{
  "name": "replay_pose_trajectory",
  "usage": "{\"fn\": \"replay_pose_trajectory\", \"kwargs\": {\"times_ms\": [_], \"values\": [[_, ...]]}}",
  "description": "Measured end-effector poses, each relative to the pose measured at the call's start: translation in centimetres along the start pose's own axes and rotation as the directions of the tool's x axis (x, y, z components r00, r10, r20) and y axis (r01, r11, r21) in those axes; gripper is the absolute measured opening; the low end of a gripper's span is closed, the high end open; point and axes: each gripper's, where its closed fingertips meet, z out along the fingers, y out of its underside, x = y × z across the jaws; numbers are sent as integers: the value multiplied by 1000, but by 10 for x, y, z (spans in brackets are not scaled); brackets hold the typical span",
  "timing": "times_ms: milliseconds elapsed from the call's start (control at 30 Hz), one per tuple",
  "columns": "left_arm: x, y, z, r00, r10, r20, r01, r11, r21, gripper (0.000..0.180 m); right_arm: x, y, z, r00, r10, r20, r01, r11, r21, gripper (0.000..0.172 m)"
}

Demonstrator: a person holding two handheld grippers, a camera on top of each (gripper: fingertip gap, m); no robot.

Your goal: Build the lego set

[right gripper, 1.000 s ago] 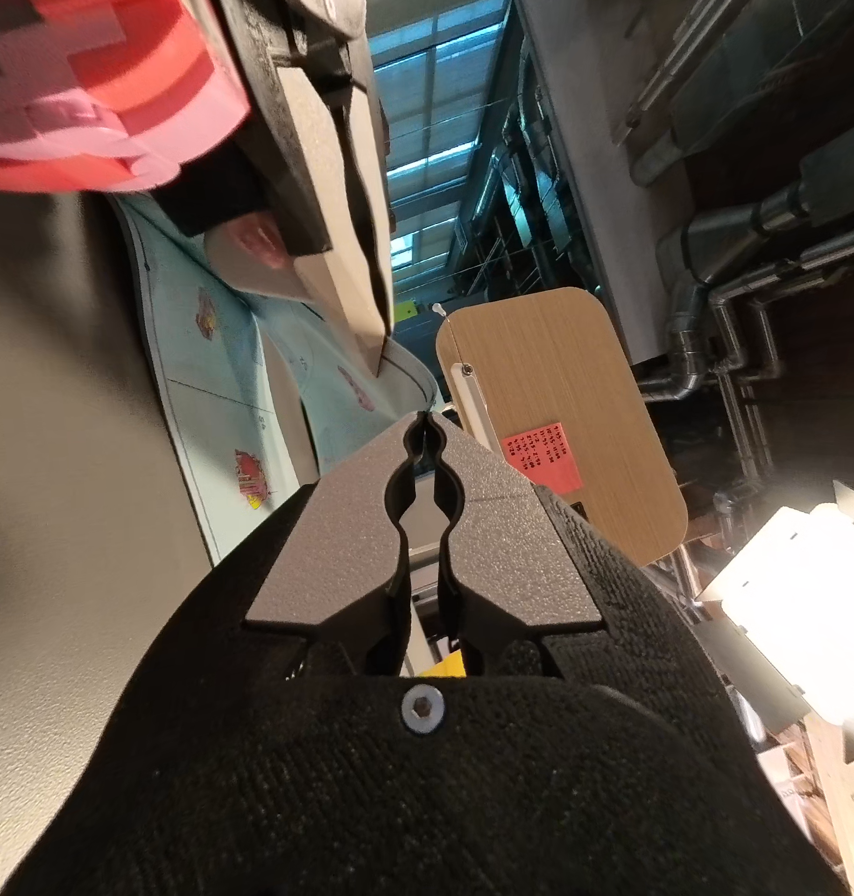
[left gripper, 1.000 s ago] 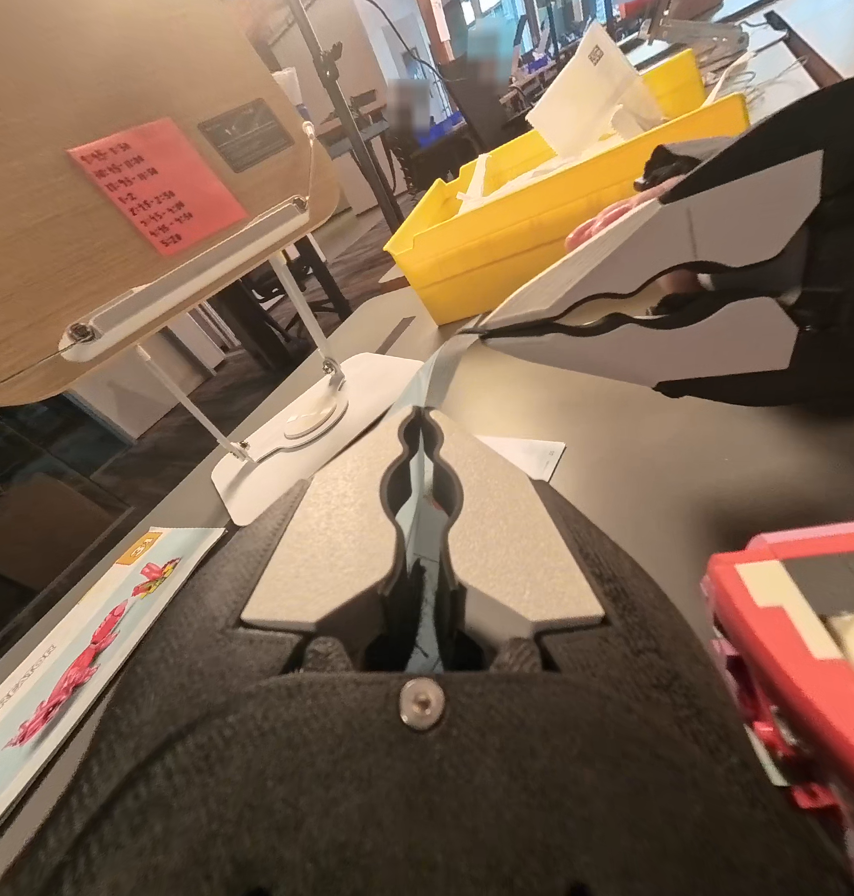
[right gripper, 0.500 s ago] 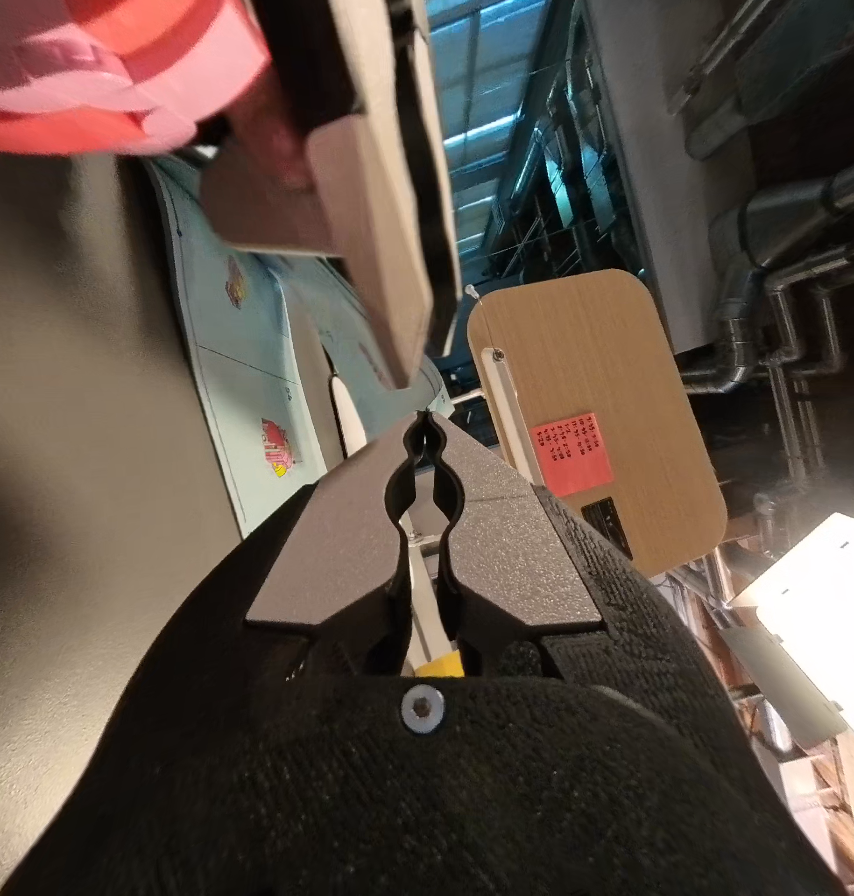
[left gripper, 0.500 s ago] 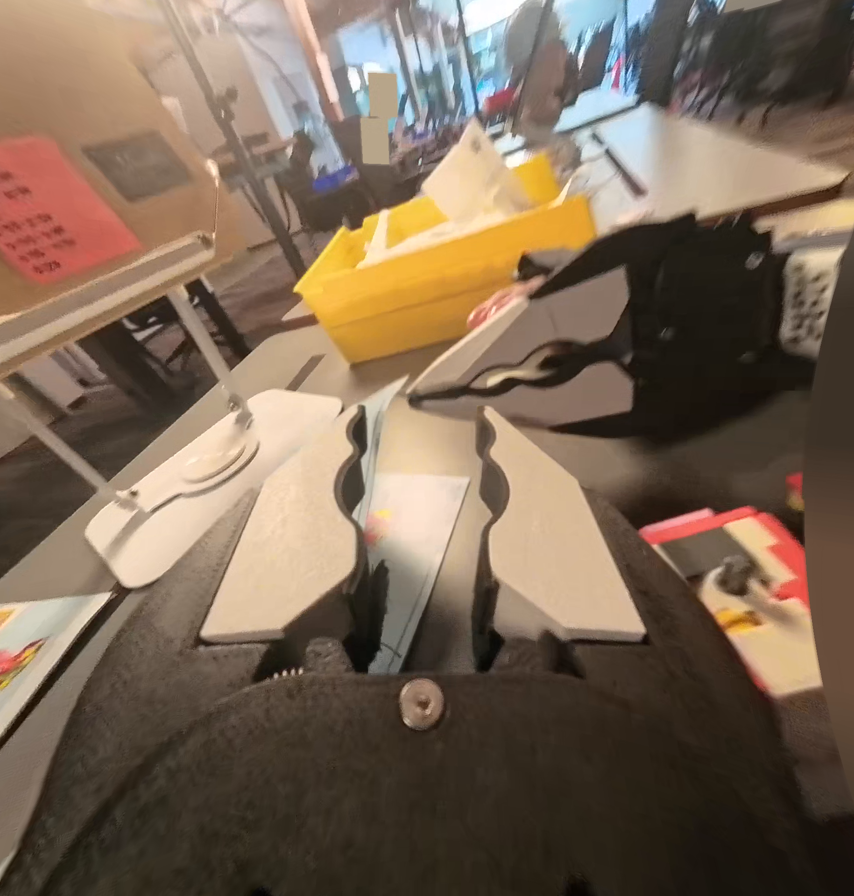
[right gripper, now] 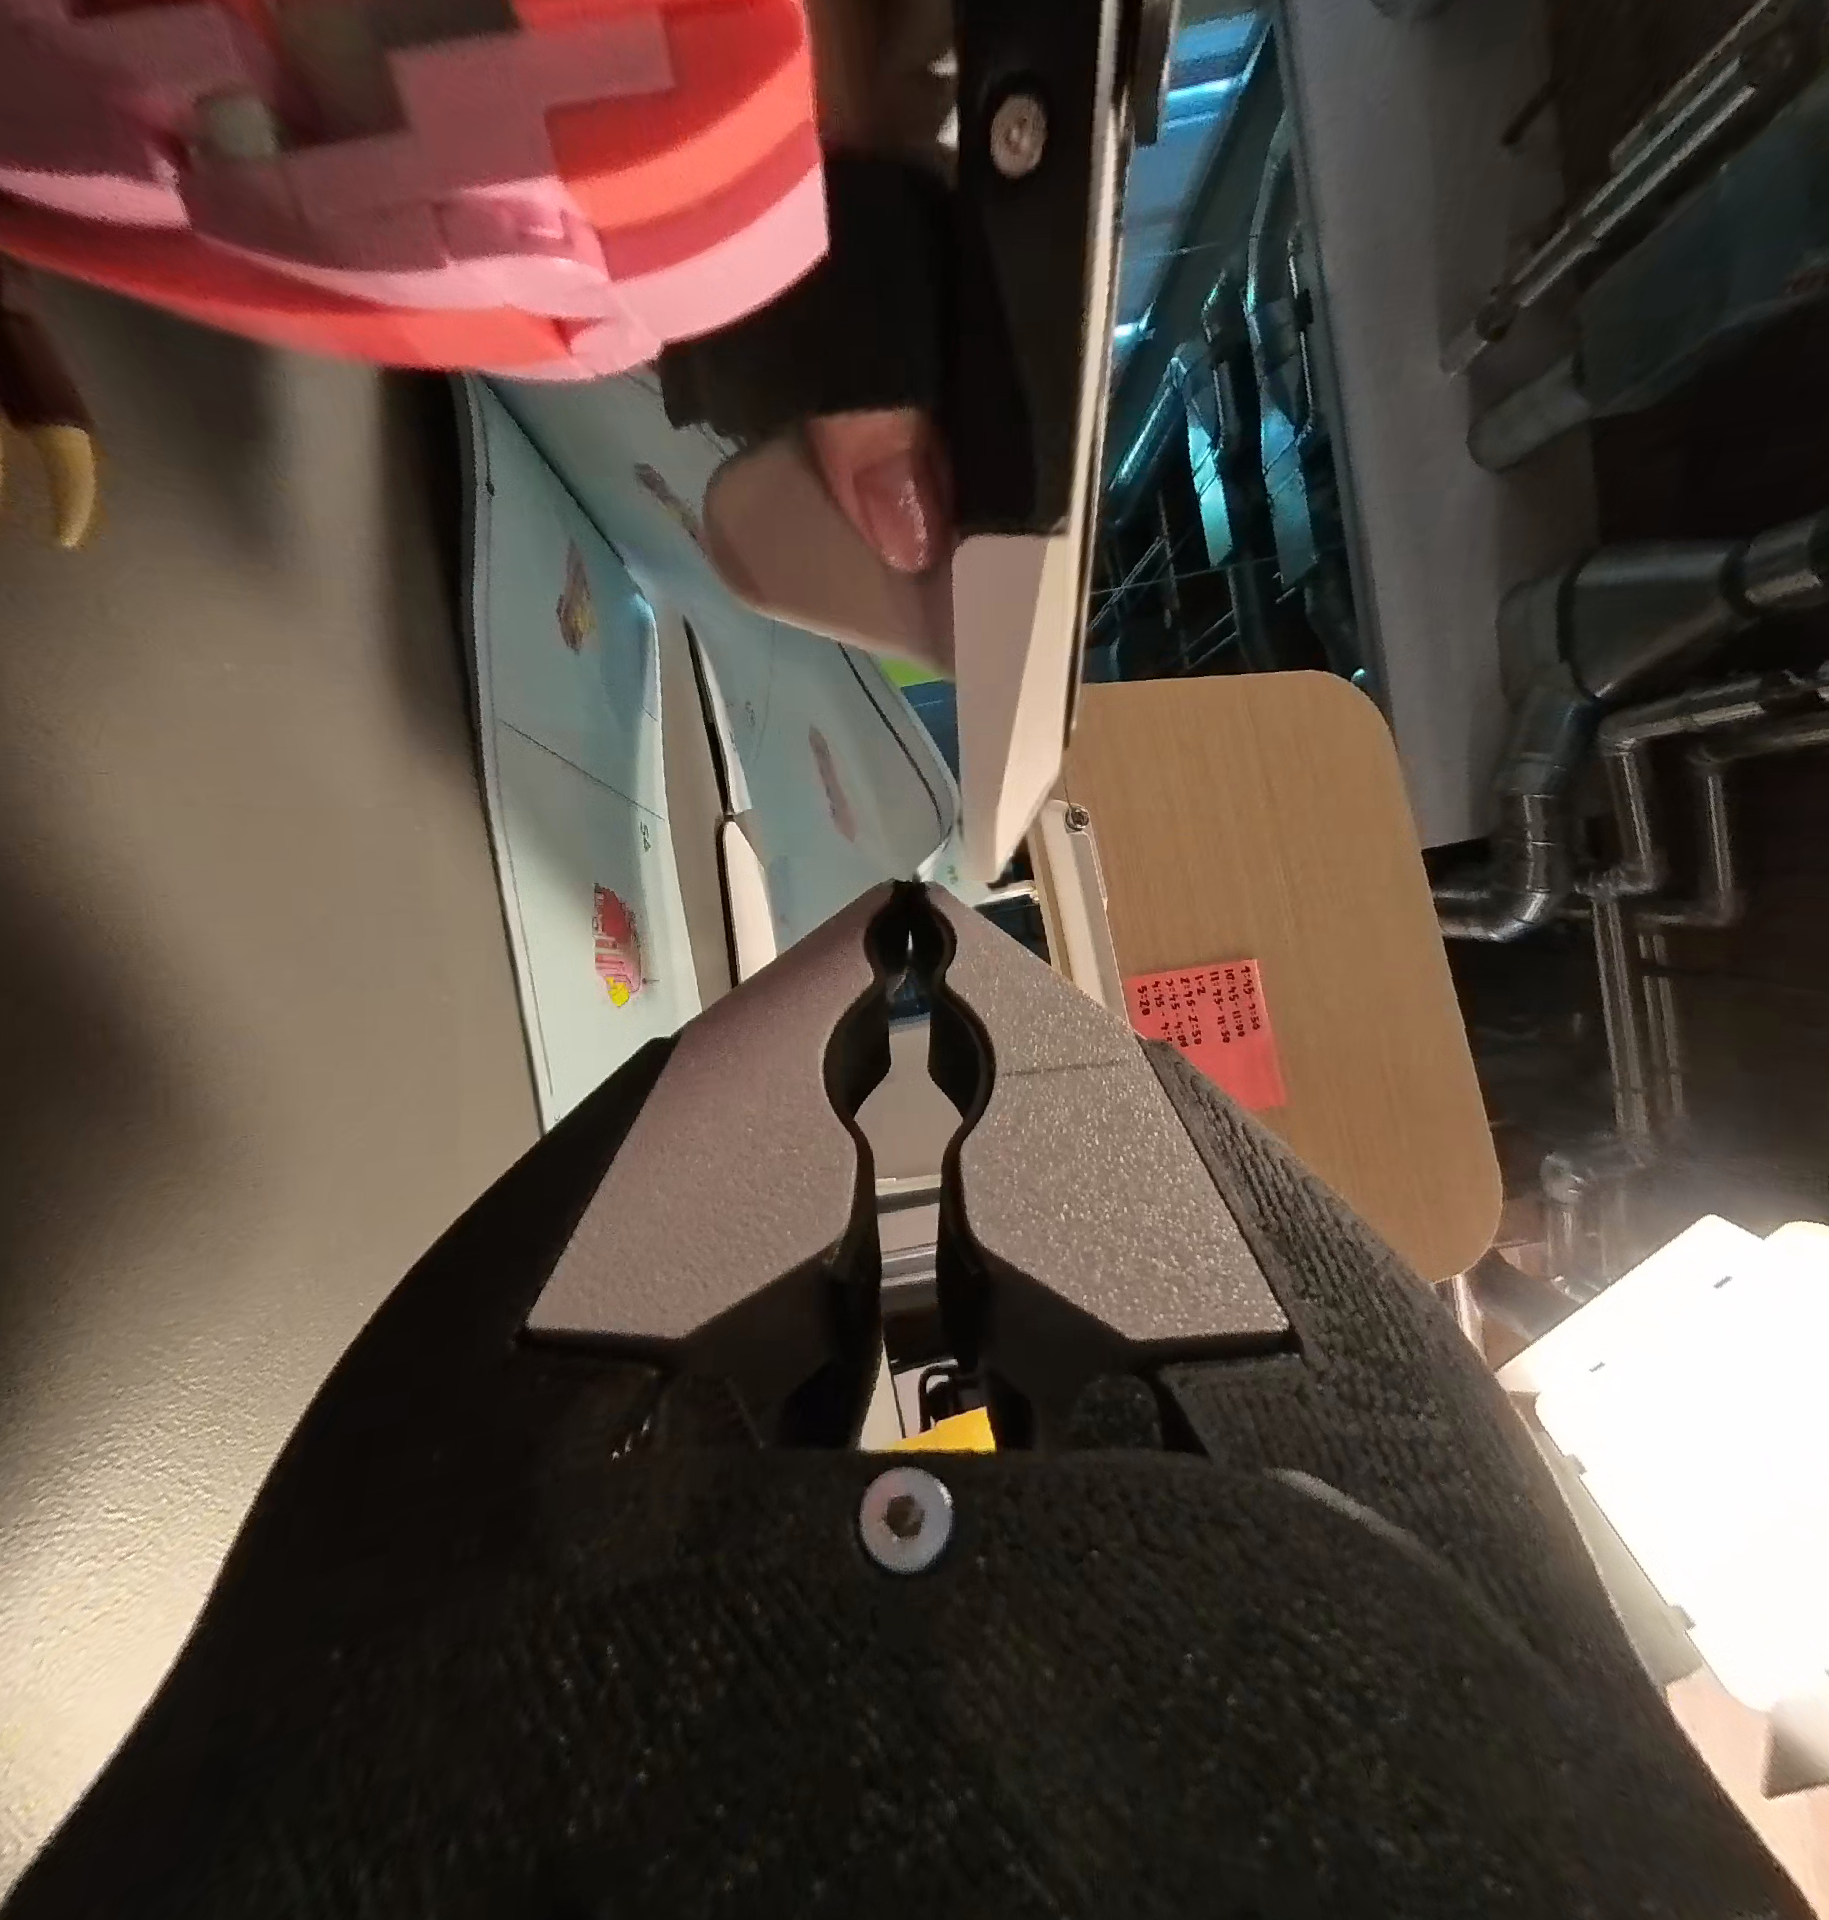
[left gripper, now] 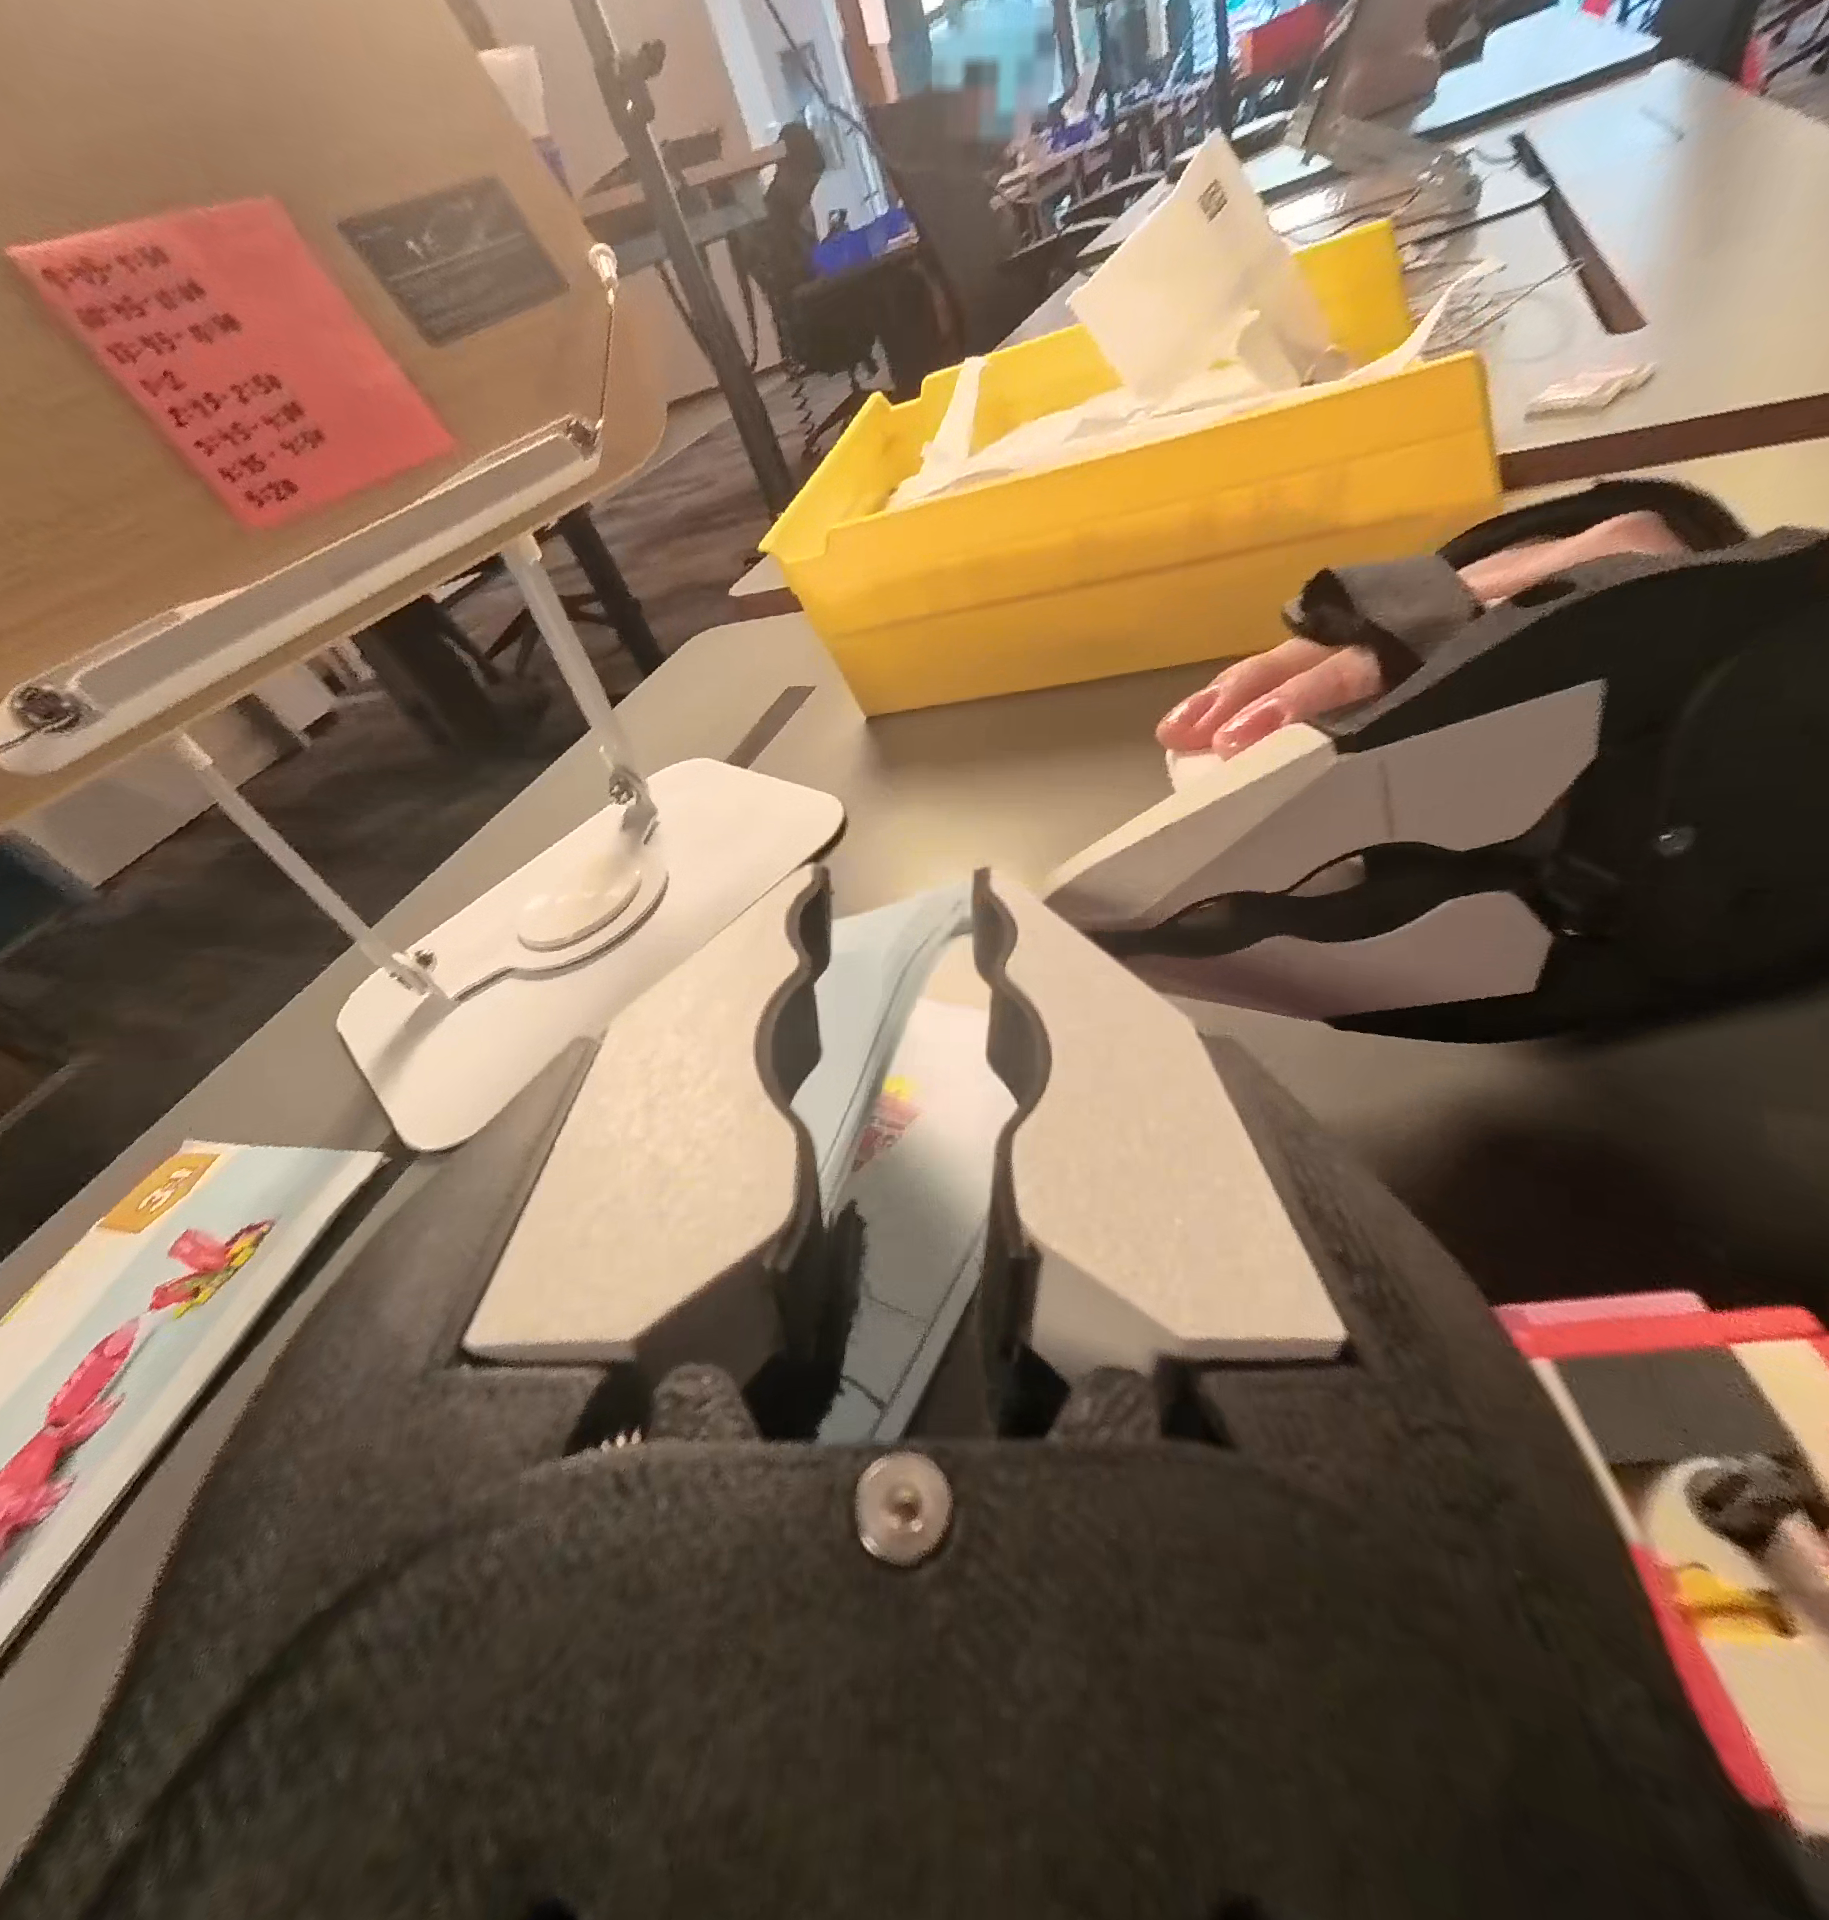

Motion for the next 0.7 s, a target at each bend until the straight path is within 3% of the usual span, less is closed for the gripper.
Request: {"fn": "replay_pose_trajectory", "kwargs": {"times_ms": [300, 433, 600, 700], "values": [[-37, 32, -4, 978, 53, 201, -10, 978, -207, 19, -2, 2, 0, 1000, 13, 11, -13, 1000, -5, 0], [-25, 34, 1, 992, -79, 98, 95, 980, -176, 16, -3, 3, 1, 1000, 13, 16, -13, 1000, -9, 0], [-5, 8, -3, 974, -209, -89, 208, 978, -26, 29, -3, 2, 1, 1000, 8, 19, -7, 1000, -8, 0], [-1, 7, -1, 968, -220, -121, 217, 975, -43, 33, -4, 1, 1, 1000, -1, 22, 1, 1000, -5, 0]]}}
